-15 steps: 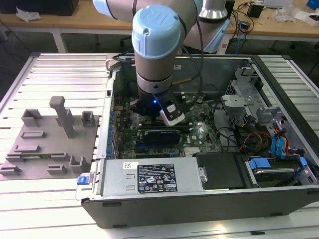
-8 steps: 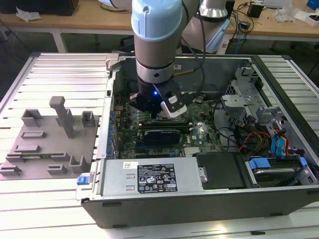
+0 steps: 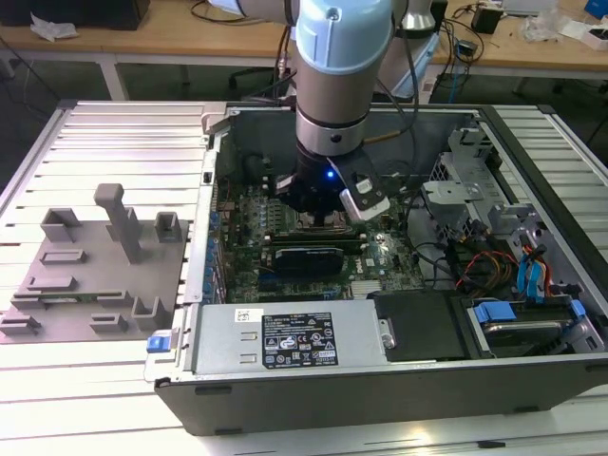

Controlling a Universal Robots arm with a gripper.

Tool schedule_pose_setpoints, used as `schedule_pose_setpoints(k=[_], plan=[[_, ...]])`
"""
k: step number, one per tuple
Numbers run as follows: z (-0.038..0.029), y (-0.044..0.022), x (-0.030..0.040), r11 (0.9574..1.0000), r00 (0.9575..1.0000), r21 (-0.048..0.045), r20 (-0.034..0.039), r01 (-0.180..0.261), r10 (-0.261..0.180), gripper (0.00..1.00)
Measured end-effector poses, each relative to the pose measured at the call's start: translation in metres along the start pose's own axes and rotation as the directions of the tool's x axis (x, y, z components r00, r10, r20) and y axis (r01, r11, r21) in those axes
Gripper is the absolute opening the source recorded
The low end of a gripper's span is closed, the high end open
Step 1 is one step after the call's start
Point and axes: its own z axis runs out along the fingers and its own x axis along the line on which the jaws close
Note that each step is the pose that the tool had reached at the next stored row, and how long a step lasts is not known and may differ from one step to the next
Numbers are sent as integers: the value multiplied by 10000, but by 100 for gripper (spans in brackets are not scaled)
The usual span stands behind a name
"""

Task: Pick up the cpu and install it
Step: 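Install the second cpu locking lever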

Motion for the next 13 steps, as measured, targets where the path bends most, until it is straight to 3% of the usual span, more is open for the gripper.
schedule_pose_setpoints(k=[4,5,13], plan=[[30,186,-6,10000,10000,2,-1,1,-1,11],[34,205,-21,10000,10000,6,-2,3,-3,11],[-28,227,-52,10000,10000,22,-2,2,-2,11]])
